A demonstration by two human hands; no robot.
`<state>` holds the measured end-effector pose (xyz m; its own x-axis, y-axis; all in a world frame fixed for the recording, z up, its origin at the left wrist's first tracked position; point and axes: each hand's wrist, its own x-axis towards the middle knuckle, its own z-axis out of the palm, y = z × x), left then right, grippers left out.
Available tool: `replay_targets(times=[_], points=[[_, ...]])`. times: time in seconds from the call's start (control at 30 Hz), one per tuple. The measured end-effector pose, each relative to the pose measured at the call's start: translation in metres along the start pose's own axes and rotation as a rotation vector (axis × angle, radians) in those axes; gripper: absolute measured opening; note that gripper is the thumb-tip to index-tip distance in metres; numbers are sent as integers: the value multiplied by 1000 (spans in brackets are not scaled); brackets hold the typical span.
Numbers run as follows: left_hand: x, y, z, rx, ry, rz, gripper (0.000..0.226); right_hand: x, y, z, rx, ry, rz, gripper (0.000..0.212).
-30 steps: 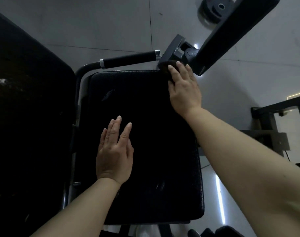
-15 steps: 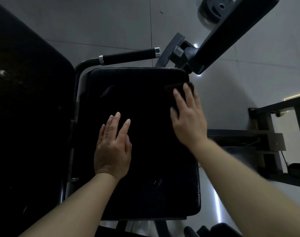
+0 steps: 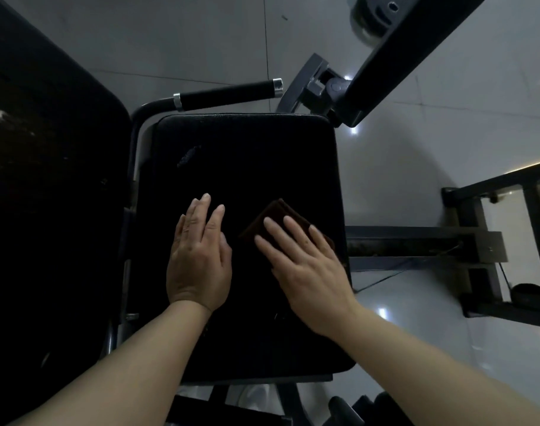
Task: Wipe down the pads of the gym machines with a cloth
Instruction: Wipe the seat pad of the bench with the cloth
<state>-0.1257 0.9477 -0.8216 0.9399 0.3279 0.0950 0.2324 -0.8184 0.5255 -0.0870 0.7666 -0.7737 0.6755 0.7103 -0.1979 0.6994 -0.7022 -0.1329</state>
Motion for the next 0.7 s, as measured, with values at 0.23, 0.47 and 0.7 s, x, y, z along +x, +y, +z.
replay_targets(times=[0.23, 0.47, 0.7], points=[[2, -1, 2, -3, 23, 9, 48, 108, 22, -24, 87, 56, 285, 51], [4, -1, -5, -35, -19, -3, 44, 77, -12, -26, 252, 51, 312, 47], [-28, 8, -16, 5, -62, -28, 39, -38, -54, 7, 175, 4, 236, 47]])
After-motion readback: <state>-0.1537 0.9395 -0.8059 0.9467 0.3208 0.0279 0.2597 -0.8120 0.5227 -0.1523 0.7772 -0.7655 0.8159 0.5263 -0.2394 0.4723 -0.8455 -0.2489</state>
